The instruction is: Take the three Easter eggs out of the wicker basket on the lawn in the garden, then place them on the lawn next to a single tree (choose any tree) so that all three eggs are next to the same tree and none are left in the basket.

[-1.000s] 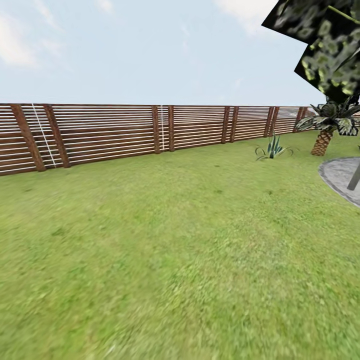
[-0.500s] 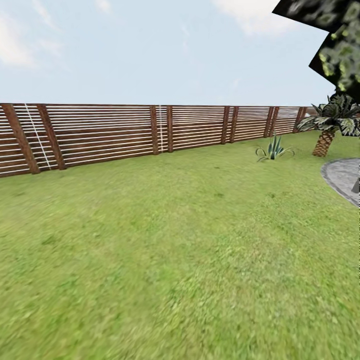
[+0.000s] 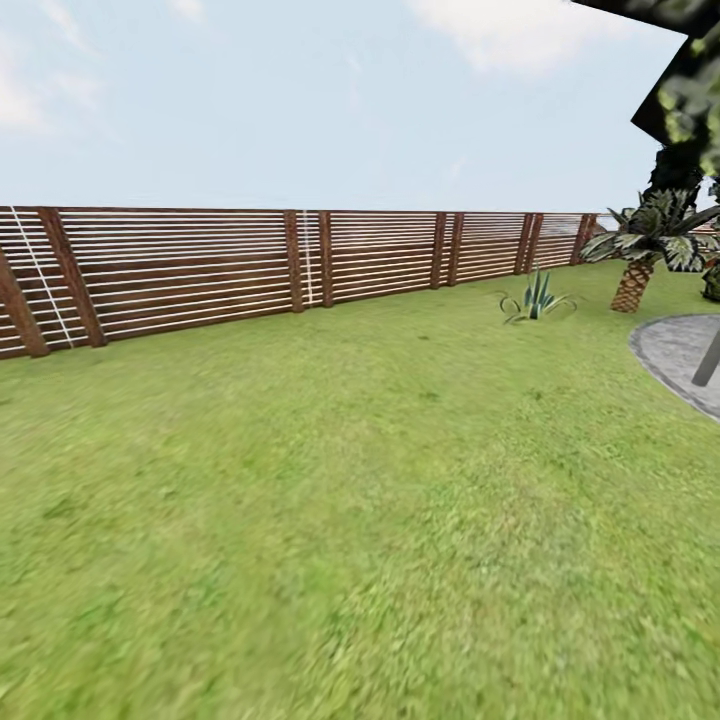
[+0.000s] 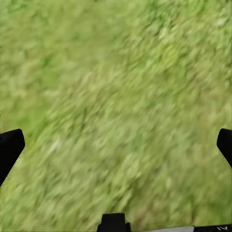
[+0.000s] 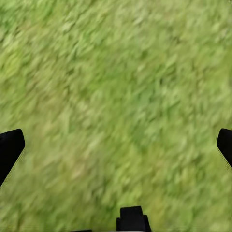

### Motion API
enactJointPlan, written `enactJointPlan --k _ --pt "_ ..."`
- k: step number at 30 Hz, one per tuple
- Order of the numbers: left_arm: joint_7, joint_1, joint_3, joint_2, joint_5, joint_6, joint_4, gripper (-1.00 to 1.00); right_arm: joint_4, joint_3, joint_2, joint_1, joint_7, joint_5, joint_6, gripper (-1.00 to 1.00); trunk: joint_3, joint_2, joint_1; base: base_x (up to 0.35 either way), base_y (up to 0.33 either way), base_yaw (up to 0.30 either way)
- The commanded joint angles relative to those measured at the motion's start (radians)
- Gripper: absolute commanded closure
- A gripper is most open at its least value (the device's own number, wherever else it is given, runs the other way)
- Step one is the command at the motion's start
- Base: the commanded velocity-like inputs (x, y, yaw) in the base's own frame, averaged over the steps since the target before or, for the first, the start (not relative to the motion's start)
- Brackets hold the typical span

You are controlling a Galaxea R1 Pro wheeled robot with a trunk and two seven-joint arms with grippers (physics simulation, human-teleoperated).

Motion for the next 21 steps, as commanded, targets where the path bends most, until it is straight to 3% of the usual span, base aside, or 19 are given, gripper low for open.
enactJointPlan --k 1,8,14,21 --pt "0.005 0.0 -0.005 0.001 -0.001 -0.001 -0.001 -1.0 0.0 0.001 0.0 0.0 0.0 -0.01 -0.004 -1.0 -0.001 0.0 0.001 0.335 0.0 0.0" --pt "0.004 0.0 -0.004 0.004 0.0 -0.001 -0.001 -1.0 0.0 0.001 0.0 0.0 0.0 -0.01 -0.004 -1.0 -0.001 0.0 0.001 0.335 0.0 -0.004" --pt "0.003 0.0 -0.003 0.011 0.002 -0.001 -0.003 -1.0 0.0 0.001 0.0 0.0 0.0 -0.009 -0.004 -1.0 -0.001 0.0 0.001 0.335 0.0 -0.171" --pt "0.003 0.0 -0.003 0.008 0.002 -0.001 -0.003 -1.0 -0.001 0.001 0.0 0.0 -0.001 -0.009 -0.004 -1.0 -0.001 0.0 0.001 0.335 0.021 -0.035"
